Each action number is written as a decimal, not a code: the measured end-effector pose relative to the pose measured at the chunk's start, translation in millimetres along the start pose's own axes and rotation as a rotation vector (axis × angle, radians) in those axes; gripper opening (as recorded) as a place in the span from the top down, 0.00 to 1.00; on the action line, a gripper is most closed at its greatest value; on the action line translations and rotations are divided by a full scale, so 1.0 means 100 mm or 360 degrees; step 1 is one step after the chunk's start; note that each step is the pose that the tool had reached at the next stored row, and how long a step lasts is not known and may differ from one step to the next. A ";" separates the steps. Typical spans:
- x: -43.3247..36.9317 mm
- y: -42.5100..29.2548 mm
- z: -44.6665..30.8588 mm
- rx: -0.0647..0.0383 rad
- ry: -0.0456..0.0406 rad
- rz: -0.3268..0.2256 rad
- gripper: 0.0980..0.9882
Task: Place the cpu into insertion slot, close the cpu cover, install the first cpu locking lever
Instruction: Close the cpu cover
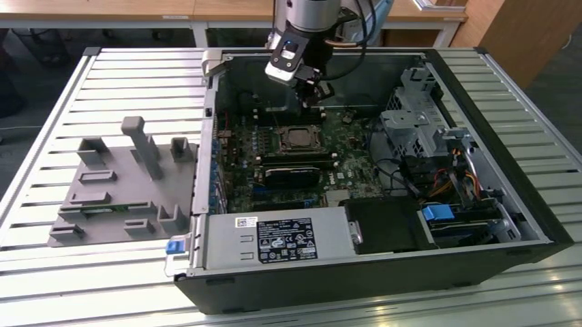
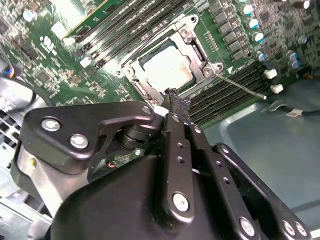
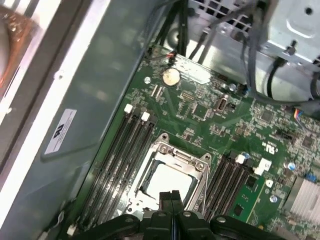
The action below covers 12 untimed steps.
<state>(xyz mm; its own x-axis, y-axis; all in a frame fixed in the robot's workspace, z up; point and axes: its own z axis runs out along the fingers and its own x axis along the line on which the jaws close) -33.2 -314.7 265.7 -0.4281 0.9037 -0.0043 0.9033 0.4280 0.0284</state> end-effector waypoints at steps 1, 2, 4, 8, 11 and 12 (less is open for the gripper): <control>0.000 0.000 0.000 0.0000 0.0001 -0.0029 0.99; 0.000 0.000 0.000 0.0000 0.0002 -0.0057 0.99; 0.000 0.000 0.001 -0.0001 0.0003 -0.0114 0.99; 0.000 0.000 0.001 -0.0001 0.0007 -0.0232 0.99; 0.000 0.000 0.001 -0.0002 0.0009 -0.0317 0.99; 0.000 0.000 0.001 -0.0002 0.0010 -0.0346 0.99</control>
<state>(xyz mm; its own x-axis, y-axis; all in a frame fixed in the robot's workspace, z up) -33.3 -314.7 265.6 -0.6129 0.7901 -0.0043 0.7897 0.6128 0.0285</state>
